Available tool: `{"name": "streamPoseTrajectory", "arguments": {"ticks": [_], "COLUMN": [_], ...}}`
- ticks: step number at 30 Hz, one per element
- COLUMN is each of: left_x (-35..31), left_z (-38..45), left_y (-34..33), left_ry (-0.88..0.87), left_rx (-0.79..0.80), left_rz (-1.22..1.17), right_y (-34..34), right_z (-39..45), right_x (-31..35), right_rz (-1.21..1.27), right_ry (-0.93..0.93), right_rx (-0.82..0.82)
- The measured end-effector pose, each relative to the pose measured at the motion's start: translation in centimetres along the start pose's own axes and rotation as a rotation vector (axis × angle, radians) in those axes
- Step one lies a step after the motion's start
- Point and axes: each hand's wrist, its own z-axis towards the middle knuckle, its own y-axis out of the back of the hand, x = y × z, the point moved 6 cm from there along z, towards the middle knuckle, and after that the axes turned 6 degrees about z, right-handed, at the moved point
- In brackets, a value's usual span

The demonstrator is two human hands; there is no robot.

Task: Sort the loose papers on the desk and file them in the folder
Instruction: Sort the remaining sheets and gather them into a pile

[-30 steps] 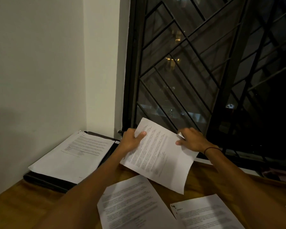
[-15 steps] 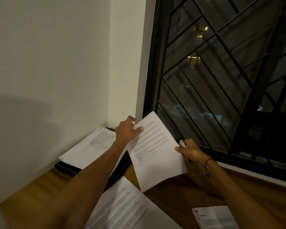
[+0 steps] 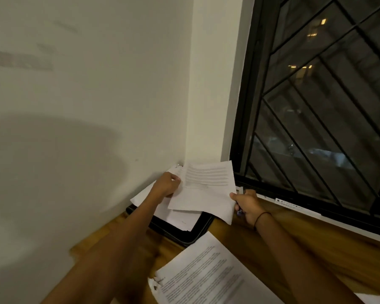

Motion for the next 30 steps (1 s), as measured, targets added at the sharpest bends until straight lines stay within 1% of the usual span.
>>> {"name": "streamPoseTrajectory", "arguments": {"ticks": [3,6,7,9,12,14,17,22,23,27,30], "left_x": [1.4,2.9,3.3,3.9,4.1,4.2,4.4,4.1,4.0,3.5,3.3], "left_z": [0.4,0.9,1.2,1.5,1.0,0.8,0.7,-0.1,-0.3,-1.0,-1.8], "left_y": [1.9,3.0,3.2,3.5,3.7,3.3,2.8,2.2,2.1,1.6,0.9], "left_ry": [0.022,0.045,0.040,0.020,-0.026,-0.061,-0.105,-0.147,-0.155,-0.202,-0.246], "left_rx": [-0.056,-0.061,-0.059,-0.081,-0.136,-0.159,-0.195,-0.278,-0.297,-0.388,-0.403], "left_rz": [0.065,0.143,0.185,0.268,0.374,0.402,0.455,0.573,0.595,0.622,0.601], "right_y": [-4.0,-7.3,-8.2,-9.6,-10.2,-10.2,-10.3,-11.7,-12.3,-15.1,-16.5], "right_z": [-0.5,-1.1,-1.4,-1.7,-1.7,-1.2,-0.5,-0.3,-0.1,0.8,1.2], "right_x": [-0.4,0.0,0.4,1.0,2.3,2.8,3.3,4.8,4.8,4.2,3.0], "right_rz": [0.030,0.005,-0.037,-0.226,-0.577,-0.707,-0.841,-1.090,-1.115,-1.179,-1.269], "right_ry": [-0.028,-0.022,-0.002,0.055,0.169,0.211,0.253,0.428,0.460,0.560,0.633], "right_rx": [0.006,0.044,0.072,0.099,0.032,-0.005,-0.014,-0.133,-0.131,-0.018,0.024]}}
